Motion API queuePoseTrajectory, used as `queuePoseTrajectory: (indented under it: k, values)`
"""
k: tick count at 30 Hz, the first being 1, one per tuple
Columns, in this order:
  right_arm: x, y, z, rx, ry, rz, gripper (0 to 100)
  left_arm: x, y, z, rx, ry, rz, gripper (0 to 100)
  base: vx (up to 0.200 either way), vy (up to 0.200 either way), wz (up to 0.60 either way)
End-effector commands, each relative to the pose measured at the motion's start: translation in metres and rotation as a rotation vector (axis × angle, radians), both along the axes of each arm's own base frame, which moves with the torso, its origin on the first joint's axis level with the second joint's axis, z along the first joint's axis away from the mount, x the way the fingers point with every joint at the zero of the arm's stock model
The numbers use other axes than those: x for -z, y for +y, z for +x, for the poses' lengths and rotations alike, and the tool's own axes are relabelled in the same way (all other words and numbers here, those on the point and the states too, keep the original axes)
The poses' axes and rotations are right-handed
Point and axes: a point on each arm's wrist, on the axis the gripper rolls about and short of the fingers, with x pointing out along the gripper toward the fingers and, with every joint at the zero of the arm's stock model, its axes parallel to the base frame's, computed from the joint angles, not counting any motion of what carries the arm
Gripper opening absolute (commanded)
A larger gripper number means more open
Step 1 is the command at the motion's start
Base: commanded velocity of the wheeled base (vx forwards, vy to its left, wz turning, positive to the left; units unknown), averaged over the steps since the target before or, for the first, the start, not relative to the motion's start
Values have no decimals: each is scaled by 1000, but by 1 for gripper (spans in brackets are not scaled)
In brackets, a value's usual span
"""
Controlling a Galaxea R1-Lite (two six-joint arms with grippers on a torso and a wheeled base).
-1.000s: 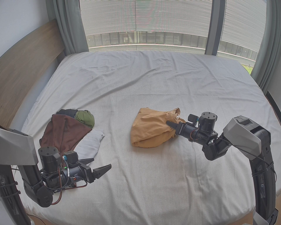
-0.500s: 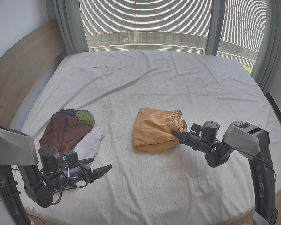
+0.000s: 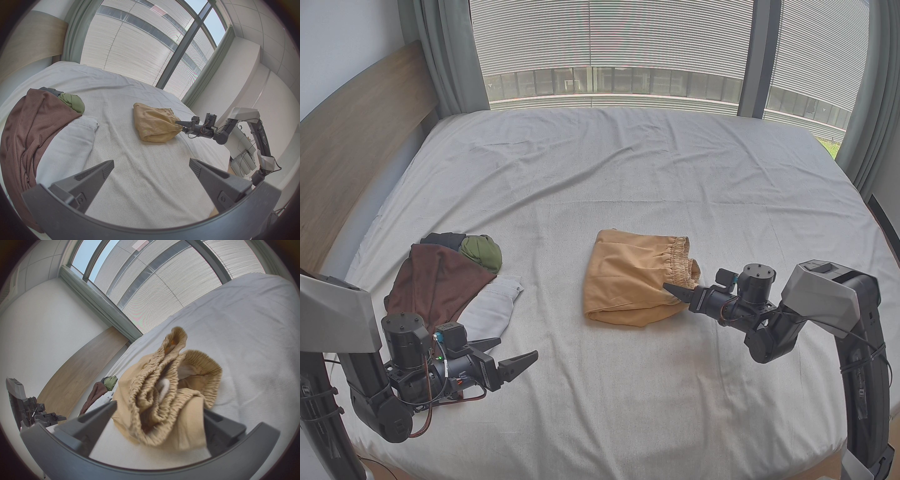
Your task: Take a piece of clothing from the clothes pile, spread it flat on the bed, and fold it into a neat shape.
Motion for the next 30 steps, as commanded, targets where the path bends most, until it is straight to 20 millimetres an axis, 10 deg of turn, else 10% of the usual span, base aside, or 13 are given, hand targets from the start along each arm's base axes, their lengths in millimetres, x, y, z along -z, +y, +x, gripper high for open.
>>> queuePoseTrajectory:
  k: [1,7,13,30]
  values:
    - [-37,-27,-12,54,-57,-11,100,1,0,0,1,2,0,100,0,0,0]
    - [-89,-45,-19,97,-170,14,100,-1,-1,0,4,-6,-1,100,0,0,0]
    - [-114,-22,-23,43,-222,37,100,-3,0,0,1,-13,-4,100,0,0,0]
    - [-32,47,4,-55,-69,11,100,-4,0,1,-2,-19,-5,100,0,0,0]
